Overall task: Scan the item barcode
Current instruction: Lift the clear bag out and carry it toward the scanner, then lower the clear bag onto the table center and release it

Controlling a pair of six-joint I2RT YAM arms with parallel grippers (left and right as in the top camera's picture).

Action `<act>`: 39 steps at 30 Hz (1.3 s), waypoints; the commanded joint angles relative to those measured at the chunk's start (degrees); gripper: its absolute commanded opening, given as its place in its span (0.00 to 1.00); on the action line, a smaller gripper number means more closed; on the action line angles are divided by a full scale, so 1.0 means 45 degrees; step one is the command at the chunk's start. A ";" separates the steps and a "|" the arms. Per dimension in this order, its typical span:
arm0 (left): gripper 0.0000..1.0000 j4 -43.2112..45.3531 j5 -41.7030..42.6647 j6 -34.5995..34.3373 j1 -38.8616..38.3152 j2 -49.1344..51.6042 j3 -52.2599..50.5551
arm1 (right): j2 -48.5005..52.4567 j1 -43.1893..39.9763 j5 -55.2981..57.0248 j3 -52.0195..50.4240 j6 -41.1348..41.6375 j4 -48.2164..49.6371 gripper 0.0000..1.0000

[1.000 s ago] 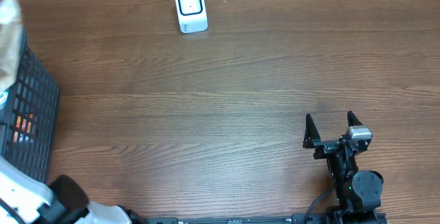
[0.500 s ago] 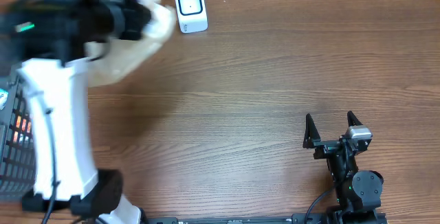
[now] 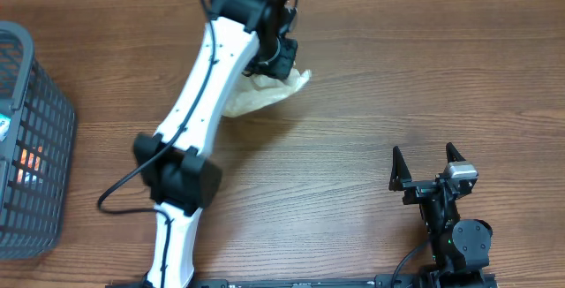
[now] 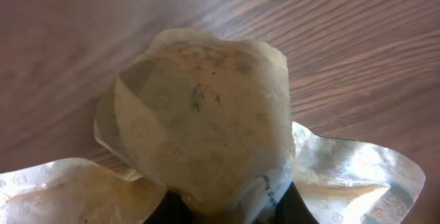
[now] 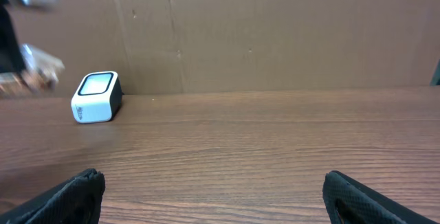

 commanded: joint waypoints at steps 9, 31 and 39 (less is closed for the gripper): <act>0.04 -0.0117 0.0194 -0.3439 -0.1030 0.2574 0.0058 | -0.0087 -0.0034 0.0117 -0.0126 -0.0019 0.0044 1.00; 1.00 0.1127 -0.0792 -0.4109 -0.2973 0.2973 0.0049 | -0.0087 -0.0034 0.0117 -0.0126 -0.0019 0.0044 1.00; 1.00 0.0748 -0.0899 -0.3521 -0.1914 0.1127 0.1078 | -0.0087 -0.0034 0.0117 -0.0126 -0.0019 0.0044 1.00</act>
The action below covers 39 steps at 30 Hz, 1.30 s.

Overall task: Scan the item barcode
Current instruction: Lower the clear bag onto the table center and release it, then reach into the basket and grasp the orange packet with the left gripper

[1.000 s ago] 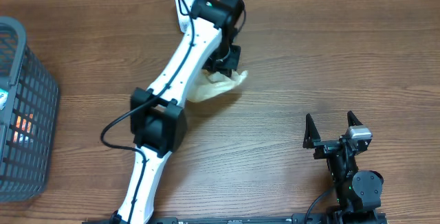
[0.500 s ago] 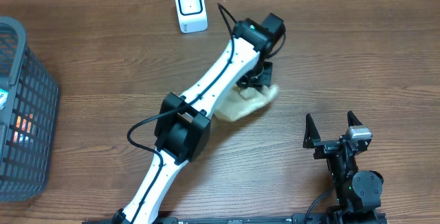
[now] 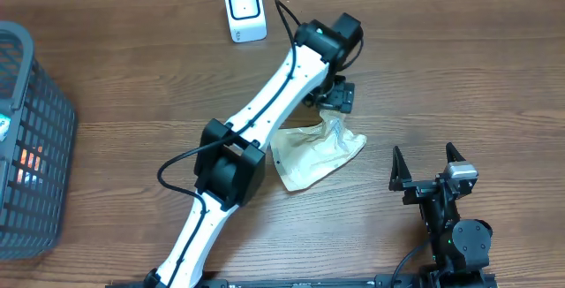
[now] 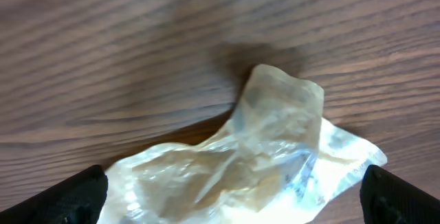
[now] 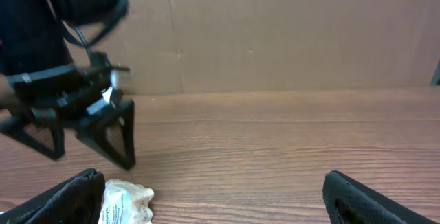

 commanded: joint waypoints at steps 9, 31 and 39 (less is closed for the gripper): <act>1.00 -0.0986 -0.0131 0.1792 0.3910 -0.5382 0.1875 | -0.0087 -0.0034 0.0112 -0.0126 -0.0019 0.0049 1.00; 0.91 -0.2783 -0.0515 0.0248 1.7180 -0.8034 0.1836 | -0.0087 -0.0034 0.0112 -0.0126 -0.0019 0.0049 1.00; 0.77 -0.3021 -0.0345 0.1685 1.8797 -0.6975 0.0865 | -0.0087 -0.0034 0.0112 -0.0126 -0.0019 0.0049 1.00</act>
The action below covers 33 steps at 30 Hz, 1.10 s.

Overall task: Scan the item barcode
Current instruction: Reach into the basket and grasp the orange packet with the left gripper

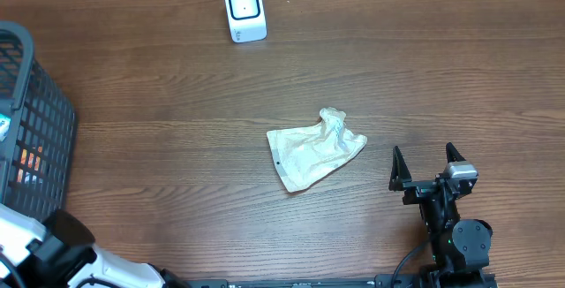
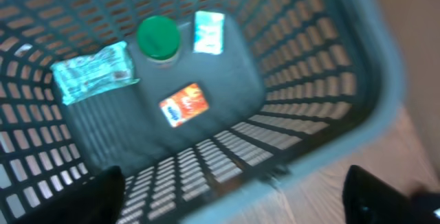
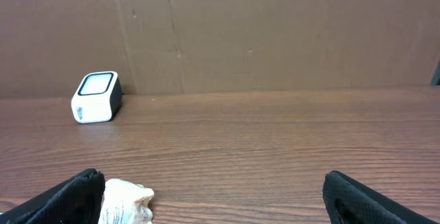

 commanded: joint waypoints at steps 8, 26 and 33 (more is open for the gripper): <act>0.68 0.1326 -0.0219 0.1277 0.0432 0.0529 -0.4163 | -0.0087 -0.0034 0.0117 -0.0126 -0.0019 0.0044 1.00; 0.56 0.7111 -0.2132 0.2467 0.0306 0.0529 -1.1599 | -0.0087 -0.0034 0.0117 -0.0126 -0.0019 0.0044 1.00; 0.82 1.0214 -0.2127 0.4269 0.0287 0.0529 -1.3687 | -0.0087 -0.0034 0.0117 -0.0126 -0.0019 0.0044 1.00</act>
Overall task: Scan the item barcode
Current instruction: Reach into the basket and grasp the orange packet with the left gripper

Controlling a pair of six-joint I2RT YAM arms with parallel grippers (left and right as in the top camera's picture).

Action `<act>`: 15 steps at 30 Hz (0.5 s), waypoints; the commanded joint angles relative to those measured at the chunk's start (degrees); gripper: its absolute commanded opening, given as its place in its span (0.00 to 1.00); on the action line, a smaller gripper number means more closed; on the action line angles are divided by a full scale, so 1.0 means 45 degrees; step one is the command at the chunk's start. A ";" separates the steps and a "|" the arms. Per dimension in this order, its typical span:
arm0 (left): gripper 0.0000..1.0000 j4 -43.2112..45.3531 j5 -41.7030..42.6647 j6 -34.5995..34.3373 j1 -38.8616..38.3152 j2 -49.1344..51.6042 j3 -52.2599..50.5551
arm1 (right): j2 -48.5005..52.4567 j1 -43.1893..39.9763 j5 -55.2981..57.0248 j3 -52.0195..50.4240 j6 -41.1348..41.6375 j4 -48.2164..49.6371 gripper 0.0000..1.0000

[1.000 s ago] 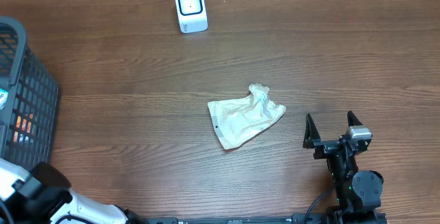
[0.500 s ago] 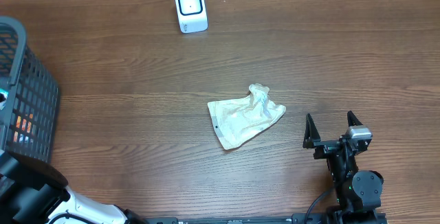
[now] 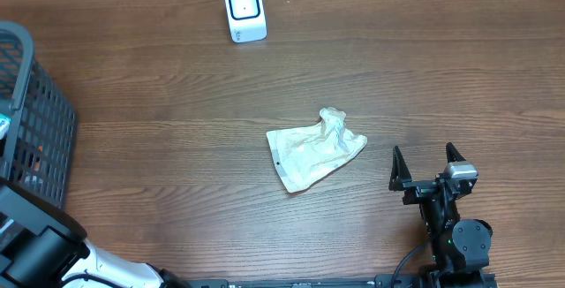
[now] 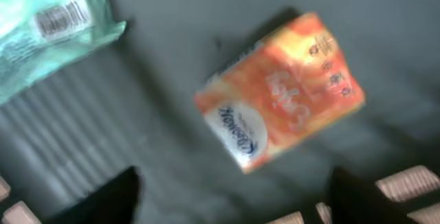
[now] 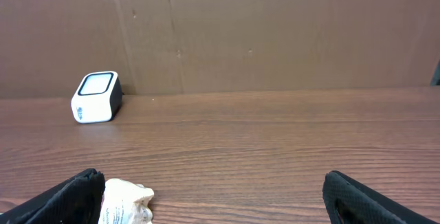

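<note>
My left gripper [image 4: 234, 207] is open low inside the grey basket [image 3: 48, 120], both dark fingertips at the bottom edge of the left wrist view. Just ahead of it an orange packet [image 4: 282, 90] lies on the basket floor. A teal packet [image 4: 48, 25] with a barcode label lies at the upper left. The white scanner [image 3: 245, 10] stands at the table's back edge. A crumpled pale bag [image 3: 316, 151] lies mid-table. My right gripper [image 3: 430, 169] is open near the front right, nothing between its fingers.
The basket's slatted wall [image 4: 405, 183] shows at the lower right of the left wrist view. A brown cardboard wall [image 5: 275, 31] rises behind the table. The left arm's dark body [image 3: 35, 244] fills the overhead view's lower left corner.
The left gripper was above the basket with several items in sight. Now it is down inside, close over the orange packet. The bag, the scanner and the right arm have not moved.
The left gripper was shut on the pale bag, held near the scanner at the back. Then the bag lay mid-table with the gripper open above it. Then the left arm was over the basket at the far left, and now its gripper is low inside it.
</note>
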 commanded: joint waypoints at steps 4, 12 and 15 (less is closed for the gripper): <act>0.80 0.1948 0.0078 0.2429 -0.0097 -0.0019 -0.1273 | -0.0087 -0.0034 0.0112 -0.0126 -0.0019 0.0044 1.00; 0.69 0.3186 0.1311 0.3264 -0.0165 -0.0019 -0.1836 | -0.0087 -0.0034 0.0112 -0.0126 -0.0019 0.0044 1.00; 0.66 0.3220 0.1273 0.3317 -0.0165 -0.0019 -0.1841 | -0.0087 -0.0034 0.0112 -0.0126 -0.0024 0.0044 1.00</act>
